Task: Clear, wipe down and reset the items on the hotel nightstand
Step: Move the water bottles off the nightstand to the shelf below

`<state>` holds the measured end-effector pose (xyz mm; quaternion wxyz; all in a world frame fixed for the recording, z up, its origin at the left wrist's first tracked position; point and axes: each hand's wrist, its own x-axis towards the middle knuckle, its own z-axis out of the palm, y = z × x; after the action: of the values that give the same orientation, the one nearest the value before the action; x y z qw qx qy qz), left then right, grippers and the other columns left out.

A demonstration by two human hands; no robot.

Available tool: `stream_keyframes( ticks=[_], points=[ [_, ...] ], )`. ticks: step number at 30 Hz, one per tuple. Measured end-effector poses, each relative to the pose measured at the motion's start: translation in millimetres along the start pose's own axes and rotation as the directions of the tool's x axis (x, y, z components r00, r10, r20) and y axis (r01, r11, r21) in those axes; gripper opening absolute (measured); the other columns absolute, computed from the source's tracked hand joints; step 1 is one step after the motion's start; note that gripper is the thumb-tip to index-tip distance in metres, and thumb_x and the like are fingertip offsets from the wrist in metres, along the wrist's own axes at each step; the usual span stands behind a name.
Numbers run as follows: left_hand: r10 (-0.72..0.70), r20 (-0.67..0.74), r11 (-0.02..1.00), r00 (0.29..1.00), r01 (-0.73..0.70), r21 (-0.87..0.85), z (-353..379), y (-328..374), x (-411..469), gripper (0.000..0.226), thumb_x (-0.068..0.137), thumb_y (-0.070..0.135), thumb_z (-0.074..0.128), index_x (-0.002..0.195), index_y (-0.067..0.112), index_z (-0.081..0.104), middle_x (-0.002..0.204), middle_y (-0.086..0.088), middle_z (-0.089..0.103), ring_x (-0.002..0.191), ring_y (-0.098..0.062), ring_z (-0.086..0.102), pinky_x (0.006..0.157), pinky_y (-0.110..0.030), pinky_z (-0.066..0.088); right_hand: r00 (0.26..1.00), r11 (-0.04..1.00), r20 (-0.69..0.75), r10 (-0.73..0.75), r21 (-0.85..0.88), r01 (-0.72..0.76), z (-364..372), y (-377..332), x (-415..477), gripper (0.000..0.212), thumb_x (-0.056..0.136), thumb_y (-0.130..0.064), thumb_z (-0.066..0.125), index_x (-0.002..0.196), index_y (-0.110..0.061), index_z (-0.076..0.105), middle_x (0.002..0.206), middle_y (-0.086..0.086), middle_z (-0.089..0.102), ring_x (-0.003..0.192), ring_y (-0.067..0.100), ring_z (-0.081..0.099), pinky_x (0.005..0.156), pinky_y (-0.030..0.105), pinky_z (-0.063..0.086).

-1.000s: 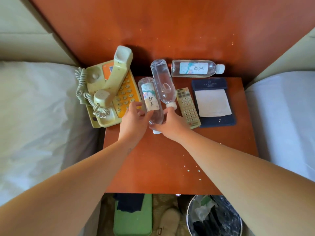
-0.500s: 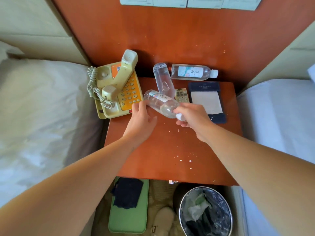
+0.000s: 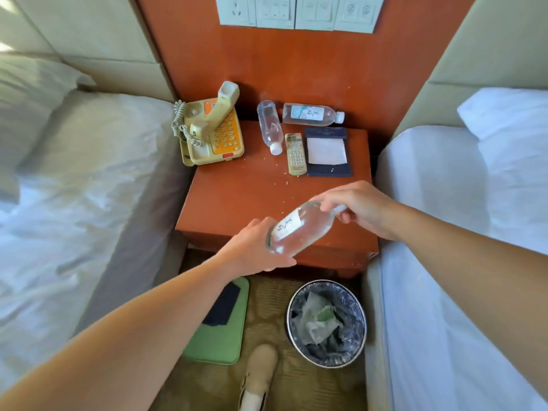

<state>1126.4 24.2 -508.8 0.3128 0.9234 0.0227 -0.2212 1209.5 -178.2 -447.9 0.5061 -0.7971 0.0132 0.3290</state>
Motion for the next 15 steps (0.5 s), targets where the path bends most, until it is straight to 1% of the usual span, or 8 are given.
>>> stream_keyframes(
  ticks=[3,5,7,9,10,13,14,15],
  points=[
    [-0.062,-0.019,0.995,0.998,0.06,-0.082,25,-1,-22,0.062,0.068,0.056,0.08,0.113,0.027,0.047,0.109,0.004,0.049,0.094,-0.014,0.051,0.078,-0.031,0.043,0.999,0.999,-0.034,-0.016,0.049,0.017,14,19,-13,0.049,0.053,-0.042,0.074,0.098,-0.02,0.077,0.102,0.012,0.068,0.073,0.018,0.049,0.07,0.028,0.04],
    [-0.122,-0.044,0.979,0.992,0.113,-0.169,42,-11,-33,0.063,0.067,0.056,0.08,0.112,0.026,0.049,0.112,0.003,0.049,0.097,-0.016,0.053,0.08,-0.031,0.045,0.998,0.997,-0.059,-0.024,0.065,0.027,28,35,-16,0.045,0.069,-0.043,0.077,0.107,-0.019,0.073,0.107,0.003,0.069,0.085,0.015,0.06,0.074,0.026,0.047],
    [-0.166,-0.049,0.959,0.985,0.15,-0.239,57,-25,-41,0.065,0.065,0.058,0.08,0.112,0.025,0.05,0.114,0.003,0.052,0.098,-0.015,0.056,0.082,-0.033,0.05,0.998,0.994,-0.066,-0.001,0.109,0.008,46,51,-18,0.036,0.083,-0.04,0.072,0.112,-0.018,0.069,0.111,0.002,0.068,0.099,0.015,0.064,0.082,0.028,0.053],
    [-0.192,-0.026,0.946,0.981,0.178,-0.271,77,-42,-48,0.07,0.065,0.058,0.081,0.116,0.022,0.05,0.116,0.003,0.054,0.1,-0.015,0.057,0.086,-0.037,0.053,0.998,0.981,-0.032,0.062,0.186,-0.055,71,68,-22,0.038,0.085,-0.04,0.071,0.116,-0.018,0.066,0.113,0.002,0.067,0.104,0.018,0.063,0.092,0.036,0.053],
    [-0.202,-0.021,0.937,0.979,0.187,-0.293,88,-52,-52,0.069,0.066,0.056,0.082,0.117,0.021,0.05,0.115,0.003,0.055,0.1,-0.015,0.058,0.085,-0.037,0.053,0.996,0.974,-0.016,0.085,0.212,-0.08,84,77,-23,0.039,0.085,-0.039,0.072,0.117,-0.019,0.065,0.113,0.001,0.067,0.104,0.02,0.063,0.094,0.04,0.053],
    [-0.216,0.009,0.887,0.976,0.2,-0.417,123,-84,-61,0.054,0.07,0.047,0.083,0.105,0.024,0.05,0.105,0.003,0.064,0.09,-0.012,0.064,0.069,-0.026,0.054,0.993,0.955,-0.008,0.118,0.276,-0.111,126,109,-19,0.042,0.083,-0.039,0.074,0.121,-0.026,0.061,0.111,-0.002,0.067,0.102,0.021,0.064,0.086,0.041,0.055],
    [-0.211,0.027,0.876,0.977,0.201,-0.439,135,-98,-63,0.053,0.071,0.047,0.083,0.104,0.025,0.049,0.103,0.001,0.065,0.089,-0.012,0.065,0.066,-0.024,0.054,0.993,0.946,-0.014,0.115,0.306,-0.105,141,120,-15,0.042,0.083,-0.038,0.074,0.121,-0.027,0.06,0.11,-0.002,0.067,0.101,0.02,0.064,0.083,0.039,0.055],
    [-0.207,0.049,0.869,0.977,0.206,-0.45,149,-113,-64,0.054,0.071,0.046,0.083,0.105,0.026,0.047,0.105,0.0,0.065,0.091,-0.013,0.065,0.069,-0.025,0.055,0.993,0.938,-0.02,0.116,0.332,-0.103,156,133,-10,0.04,0.084,-0.036,0.073,0.121,-0.027,0.06,0.109,-0.003,0.067,0.1,0.019,0.064,0.082,0.039,0.055]
  ],
)
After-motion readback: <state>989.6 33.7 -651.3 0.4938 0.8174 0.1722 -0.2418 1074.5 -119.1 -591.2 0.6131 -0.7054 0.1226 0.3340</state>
